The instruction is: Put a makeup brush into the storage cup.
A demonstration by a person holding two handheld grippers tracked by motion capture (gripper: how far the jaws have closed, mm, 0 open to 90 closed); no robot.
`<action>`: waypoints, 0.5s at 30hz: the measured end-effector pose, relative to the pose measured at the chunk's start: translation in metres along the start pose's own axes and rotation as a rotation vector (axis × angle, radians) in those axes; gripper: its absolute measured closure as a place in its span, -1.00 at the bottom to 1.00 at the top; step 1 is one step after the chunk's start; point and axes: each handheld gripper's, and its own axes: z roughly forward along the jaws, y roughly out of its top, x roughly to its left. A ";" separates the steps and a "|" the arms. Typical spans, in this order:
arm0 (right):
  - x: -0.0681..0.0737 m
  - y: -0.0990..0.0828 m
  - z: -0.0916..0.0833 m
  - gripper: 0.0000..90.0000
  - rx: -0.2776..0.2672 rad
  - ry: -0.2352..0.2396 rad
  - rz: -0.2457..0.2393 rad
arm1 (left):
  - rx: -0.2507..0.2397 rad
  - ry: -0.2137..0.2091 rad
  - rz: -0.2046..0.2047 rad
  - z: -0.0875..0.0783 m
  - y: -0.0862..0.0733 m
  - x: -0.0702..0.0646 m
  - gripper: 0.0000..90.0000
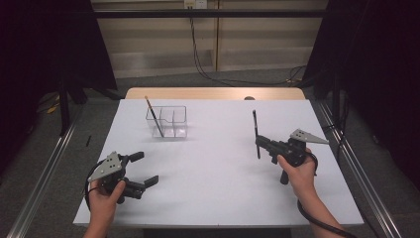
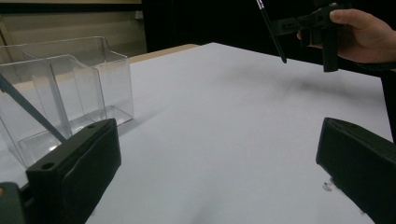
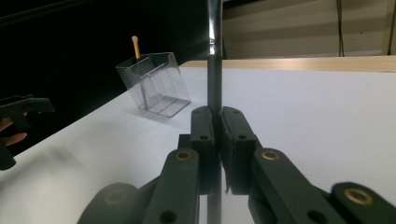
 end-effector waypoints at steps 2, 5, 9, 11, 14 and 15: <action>0.003 0.000 0.001 0.88 0.002 0.011 -0.003 | 0.002 0.001 0.001 0.000 0.000 0.000 -1.00; 0.007 -0.002 0.003 0.88 0.001 0.030 -0.002 | 0.001 0.001 0.001 0.000 0.000 0.000 -1.00; 0.011 -0.004 0.005 0.88 -0.003 0.044 -0.010 | 0.000 0.001 0.000 0.000 0.000 0.000 -1.00; 0.012 -0.004 0.005 0.88 -0.004 0.048 -0.016 | 0.001 0.001 -0.001 0.001 0.000 -0.001 -1.00; 0.015 -0.005 0.005 0.88 -0.008 0.054 -0.018 | 0.005 -0.001 0.003 0.001 0.000 -0.001 -1.00; 0.015 -0.005 0.005 0.88 -0.011 0.057 -0.011 | 0.005 -0.001 0.004 0.002 0.000 -0.001 -1.00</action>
